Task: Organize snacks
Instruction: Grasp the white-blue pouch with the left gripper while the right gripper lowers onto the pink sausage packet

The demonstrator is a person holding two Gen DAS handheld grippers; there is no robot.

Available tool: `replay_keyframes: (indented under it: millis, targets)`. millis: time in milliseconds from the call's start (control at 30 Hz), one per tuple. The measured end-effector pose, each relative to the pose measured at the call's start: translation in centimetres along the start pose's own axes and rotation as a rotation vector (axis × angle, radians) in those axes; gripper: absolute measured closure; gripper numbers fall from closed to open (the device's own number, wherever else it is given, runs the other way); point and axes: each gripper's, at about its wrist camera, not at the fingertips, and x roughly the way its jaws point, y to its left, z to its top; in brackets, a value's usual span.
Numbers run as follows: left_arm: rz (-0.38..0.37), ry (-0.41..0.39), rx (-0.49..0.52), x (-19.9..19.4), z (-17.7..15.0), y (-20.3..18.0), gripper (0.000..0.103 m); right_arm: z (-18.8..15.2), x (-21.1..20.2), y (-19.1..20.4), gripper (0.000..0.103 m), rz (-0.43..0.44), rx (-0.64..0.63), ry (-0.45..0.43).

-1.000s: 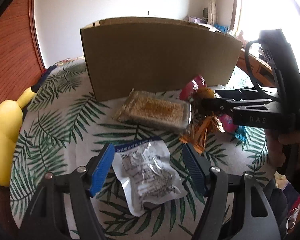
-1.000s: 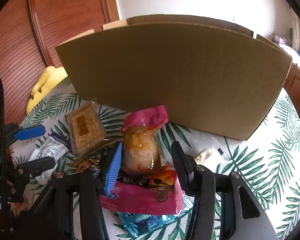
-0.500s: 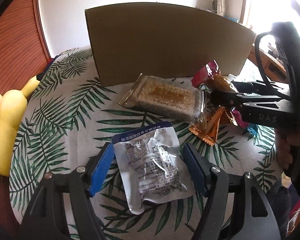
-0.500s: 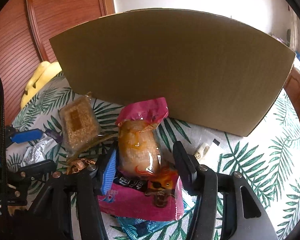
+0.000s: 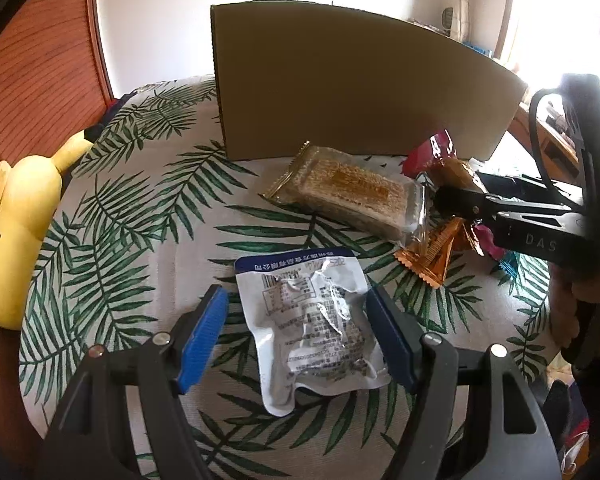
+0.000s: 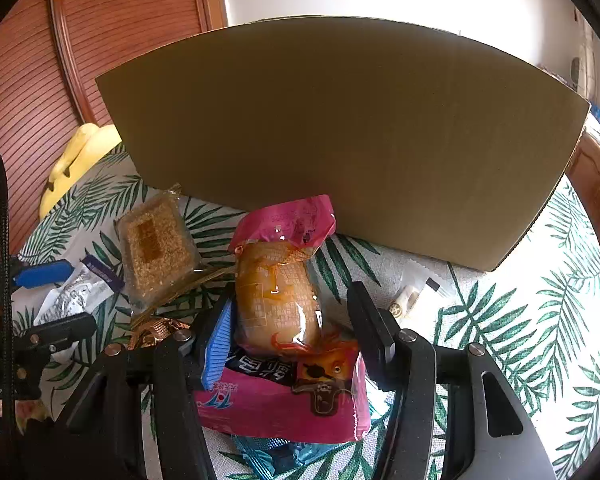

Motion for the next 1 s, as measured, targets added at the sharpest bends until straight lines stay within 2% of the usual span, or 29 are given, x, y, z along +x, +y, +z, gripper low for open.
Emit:
replay_keyframes:
  millis: [200, 300, 633, 900, 933, 1000]
  targets:
    - [-0.004, 0.011, 0.004, -0.1, -0.2, 0.1, 0.034, 0.0, 0.0, 0.0, 0.047, 0.0, 0.0, 0.0]
    - [-0.012, 0.024, 0.005, -0.6, -0.5, 0.4, 0.043, 0.0, 0.0, -0.1, 0.047, -0.004, -0.001, 0.0]
    - [-0.052, 0.037, 0.023, -1.6, -1.5, 0.9, 0.044, 0.0, 0.2, 0.1, 0.047, -0.018, -0.011, 0.004]
    - [-0.098, -0.018, -0.008, -2.4, -1.9, 0.8, 0.044, 0.0, 0.2, 0.2, 0.047, -0.017, -0.011, 0.004]
    - [-0.096, -0.028, -0.009, -2.6, -1.9, 0.7, 0.057, 0.0, 0.2, 0.2, 0.047, -0.016, -0.011, 0.005]
    - [-0.105, -0.041, -0.016, -3.0, -1.8, 0.7, 0.066, -0.1, 0.2, 0.3, 0.047, -0.016, -0.014, 0.004]
